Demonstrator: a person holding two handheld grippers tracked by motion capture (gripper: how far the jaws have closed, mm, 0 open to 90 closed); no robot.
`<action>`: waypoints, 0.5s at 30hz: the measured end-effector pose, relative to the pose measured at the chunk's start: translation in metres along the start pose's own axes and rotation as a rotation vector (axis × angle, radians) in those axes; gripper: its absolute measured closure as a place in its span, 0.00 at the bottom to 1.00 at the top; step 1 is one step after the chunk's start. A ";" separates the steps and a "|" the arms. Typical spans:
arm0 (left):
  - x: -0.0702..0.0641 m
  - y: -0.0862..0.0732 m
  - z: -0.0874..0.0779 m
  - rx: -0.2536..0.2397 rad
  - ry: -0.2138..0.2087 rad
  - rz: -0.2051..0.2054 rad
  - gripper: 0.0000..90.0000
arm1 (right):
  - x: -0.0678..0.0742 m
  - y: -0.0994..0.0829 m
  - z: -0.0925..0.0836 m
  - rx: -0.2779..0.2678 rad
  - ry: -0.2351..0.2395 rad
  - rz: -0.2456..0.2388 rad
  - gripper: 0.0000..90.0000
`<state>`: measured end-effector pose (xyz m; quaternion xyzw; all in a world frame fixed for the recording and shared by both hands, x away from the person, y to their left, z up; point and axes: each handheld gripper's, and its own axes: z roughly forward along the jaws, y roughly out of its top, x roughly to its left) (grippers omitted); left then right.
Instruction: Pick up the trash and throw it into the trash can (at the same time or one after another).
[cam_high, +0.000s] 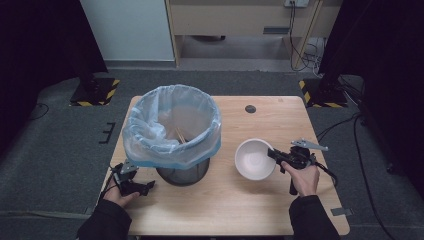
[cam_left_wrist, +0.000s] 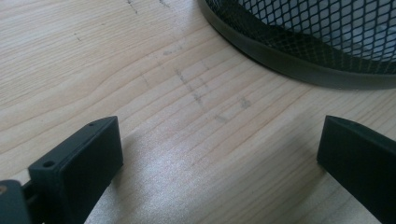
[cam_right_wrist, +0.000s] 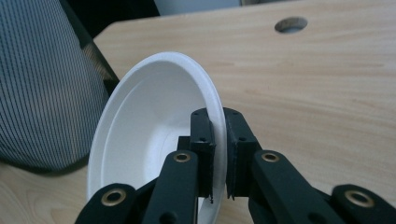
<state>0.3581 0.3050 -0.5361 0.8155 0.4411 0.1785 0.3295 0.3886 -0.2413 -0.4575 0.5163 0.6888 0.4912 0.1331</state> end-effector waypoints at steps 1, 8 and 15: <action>0.000 0.000 0.000 0.000 0.000 0.000 0.00 | 0.000 0.001 -0.001 -0.014 -0.001 0.003 0.94; 0.000 0.000 0.000 0.000 0.000 0.000 0.00 | 0.001 0.007 -0.010 -0.123 -0.007 0.023 0.94; 0.000 0.000 0.000 0.000 0.000 0.000 0.00 | 0.002 0.014 -0.021 -0.235 -0.014 0.040 0.94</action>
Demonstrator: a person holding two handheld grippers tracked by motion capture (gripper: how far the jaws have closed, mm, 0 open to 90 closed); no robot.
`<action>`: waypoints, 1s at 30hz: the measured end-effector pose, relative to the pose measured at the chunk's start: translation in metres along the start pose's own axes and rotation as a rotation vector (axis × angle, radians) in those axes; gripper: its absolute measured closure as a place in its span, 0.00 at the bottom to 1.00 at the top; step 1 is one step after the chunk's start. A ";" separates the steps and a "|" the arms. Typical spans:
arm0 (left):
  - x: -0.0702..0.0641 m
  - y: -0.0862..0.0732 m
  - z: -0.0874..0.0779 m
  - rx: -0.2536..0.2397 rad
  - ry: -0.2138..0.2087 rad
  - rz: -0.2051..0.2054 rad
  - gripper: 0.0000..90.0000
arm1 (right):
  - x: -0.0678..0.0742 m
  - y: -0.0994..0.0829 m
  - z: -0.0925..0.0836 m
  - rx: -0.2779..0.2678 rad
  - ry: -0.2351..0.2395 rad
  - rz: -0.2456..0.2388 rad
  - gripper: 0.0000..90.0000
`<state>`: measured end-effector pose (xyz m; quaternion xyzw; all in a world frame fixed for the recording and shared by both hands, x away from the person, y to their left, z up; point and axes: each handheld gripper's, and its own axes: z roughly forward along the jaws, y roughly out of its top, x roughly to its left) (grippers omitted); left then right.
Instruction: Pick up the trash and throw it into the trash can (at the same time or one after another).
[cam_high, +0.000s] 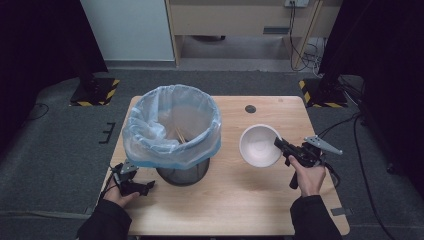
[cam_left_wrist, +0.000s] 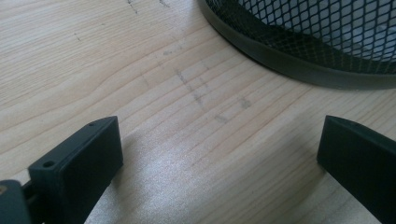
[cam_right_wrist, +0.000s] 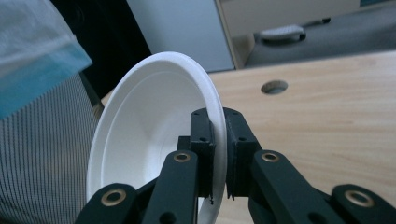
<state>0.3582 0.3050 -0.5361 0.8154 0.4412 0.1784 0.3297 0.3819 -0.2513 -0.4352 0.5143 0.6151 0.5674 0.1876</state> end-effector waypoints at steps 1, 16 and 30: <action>0.000 0.000 0.000 0.000 0.000 0.000 0.00 | 0.000 0.002 -0.001 -0.019 0.001 0.002 0.94; 0.000 0.000 0.000 0.000 0.000 0.000 0.00 | 0.010 0.024 -0.014 -0.175 0.039 0.011 0.94; 0.000 0.000 0.000 0.000 0.000 0.000 0.00 | 0.038 0.068 -0.027 -0.354 0.111 0.020 0.94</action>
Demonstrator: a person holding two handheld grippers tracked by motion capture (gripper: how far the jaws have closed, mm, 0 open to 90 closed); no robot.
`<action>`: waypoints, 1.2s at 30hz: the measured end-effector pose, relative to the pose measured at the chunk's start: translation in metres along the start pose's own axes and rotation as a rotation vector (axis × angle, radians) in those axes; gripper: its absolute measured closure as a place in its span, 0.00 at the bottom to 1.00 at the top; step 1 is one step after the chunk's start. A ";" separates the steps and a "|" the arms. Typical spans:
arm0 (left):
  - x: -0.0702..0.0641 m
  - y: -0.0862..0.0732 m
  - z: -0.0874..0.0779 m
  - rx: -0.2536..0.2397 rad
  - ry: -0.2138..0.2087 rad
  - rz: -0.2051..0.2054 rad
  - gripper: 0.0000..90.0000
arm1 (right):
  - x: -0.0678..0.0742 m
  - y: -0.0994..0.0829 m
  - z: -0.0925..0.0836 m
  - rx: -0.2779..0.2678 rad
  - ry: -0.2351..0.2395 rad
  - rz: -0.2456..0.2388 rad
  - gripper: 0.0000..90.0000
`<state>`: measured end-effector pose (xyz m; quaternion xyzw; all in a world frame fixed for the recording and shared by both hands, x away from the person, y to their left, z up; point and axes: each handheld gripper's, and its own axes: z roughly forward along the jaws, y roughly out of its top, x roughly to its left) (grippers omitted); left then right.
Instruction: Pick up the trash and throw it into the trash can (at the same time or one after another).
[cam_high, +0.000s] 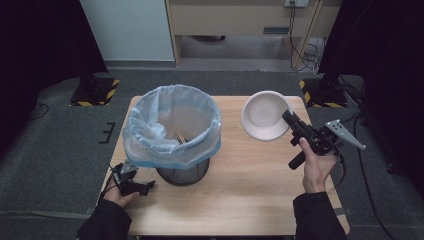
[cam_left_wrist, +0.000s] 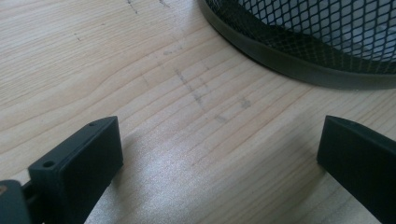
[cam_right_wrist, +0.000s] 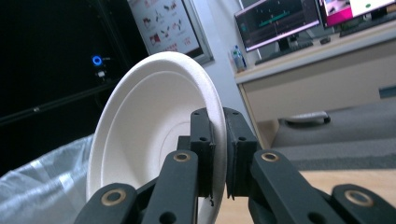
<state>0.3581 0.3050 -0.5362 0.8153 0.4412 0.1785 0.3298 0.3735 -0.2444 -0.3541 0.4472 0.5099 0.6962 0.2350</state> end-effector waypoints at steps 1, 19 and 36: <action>0.000 0.000 0.000 0.000 0.000 0.000 0.00 | 0.002 0.002 0.001 -0.009 0.004 -0.002 0.94; 0.000 0.000 0.000 0.000 0.000 0.000 0.00 | 0.073 0.021 0.059 -0.018 0.139 -0.053 0.94; 0.000 0.000 0.000 -0.003 0.000 -0.001 0.00 | 0.134 0.002 0.115 0.058 0.206 -0.148 0.93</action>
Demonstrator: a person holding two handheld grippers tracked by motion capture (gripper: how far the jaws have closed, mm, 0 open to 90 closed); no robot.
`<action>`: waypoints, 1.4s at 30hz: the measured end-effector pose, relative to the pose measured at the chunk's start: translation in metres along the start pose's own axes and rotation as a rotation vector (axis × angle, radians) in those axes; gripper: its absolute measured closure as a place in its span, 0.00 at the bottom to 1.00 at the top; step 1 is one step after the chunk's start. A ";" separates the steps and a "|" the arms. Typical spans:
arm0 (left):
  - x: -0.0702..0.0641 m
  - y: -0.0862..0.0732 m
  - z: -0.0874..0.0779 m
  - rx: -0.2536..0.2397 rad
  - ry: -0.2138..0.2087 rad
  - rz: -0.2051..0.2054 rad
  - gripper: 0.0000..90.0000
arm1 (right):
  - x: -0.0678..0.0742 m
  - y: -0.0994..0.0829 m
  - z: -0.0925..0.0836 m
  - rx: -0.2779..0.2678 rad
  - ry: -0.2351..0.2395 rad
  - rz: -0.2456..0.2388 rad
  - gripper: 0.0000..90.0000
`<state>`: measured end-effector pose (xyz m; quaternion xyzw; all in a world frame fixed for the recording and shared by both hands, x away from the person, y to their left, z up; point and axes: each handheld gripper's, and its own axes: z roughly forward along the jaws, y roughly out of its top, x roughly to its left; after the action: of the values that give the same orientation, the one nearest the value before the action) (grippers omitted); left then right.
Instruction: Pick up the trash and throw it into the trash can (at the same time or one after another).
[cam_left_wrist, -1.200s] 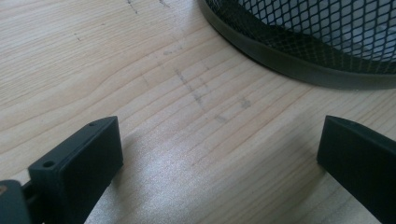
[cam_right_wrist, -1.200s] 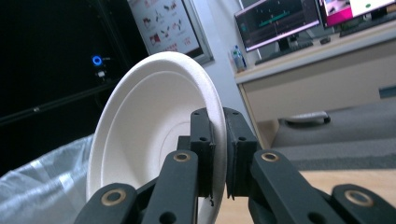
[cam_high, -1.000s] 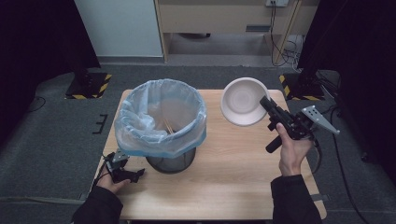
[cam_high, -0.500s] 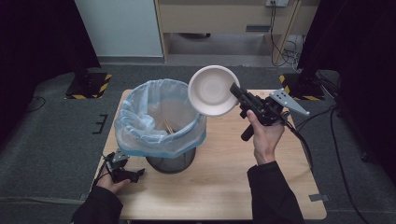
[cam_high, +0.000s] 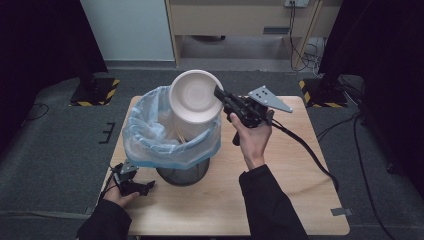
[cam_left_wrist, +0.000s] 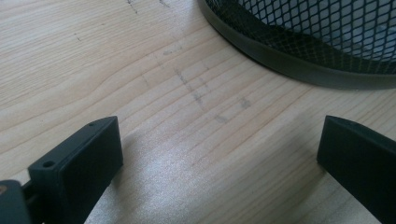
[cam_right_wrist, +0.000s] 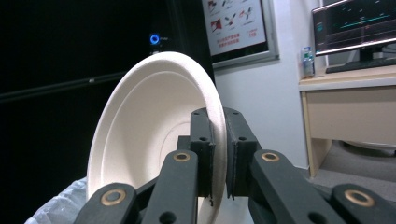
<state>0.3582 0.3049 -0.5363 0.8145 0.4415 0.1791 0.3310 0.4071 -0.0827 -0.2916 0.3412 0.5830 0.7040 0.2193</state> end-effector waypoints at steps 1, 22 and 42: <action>0.000 0.000 0.000 0.000 0.000 0.000 0.00 | 0.002 -0.001 0.002 0.006 0.002 -0.005 0.93; 0.000 0.000 0.000 0.002 -0.001 0.000 0.00 | -0.049 -0.016 -0.041 0.137 -0.128 -0.054 0.39; 0.000 0.000 0.000 0.002 -0.003 -0.001 0.00 | -0.157 -0.171 -0.146 0.716 -0.344 0.004 0.26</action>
<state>0.3582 0.3052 -0.5362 0.8149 0.4415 0.1775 0.3310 0.3897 -0.2536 -0.5058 0.5101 0.7456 0.3894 0.1797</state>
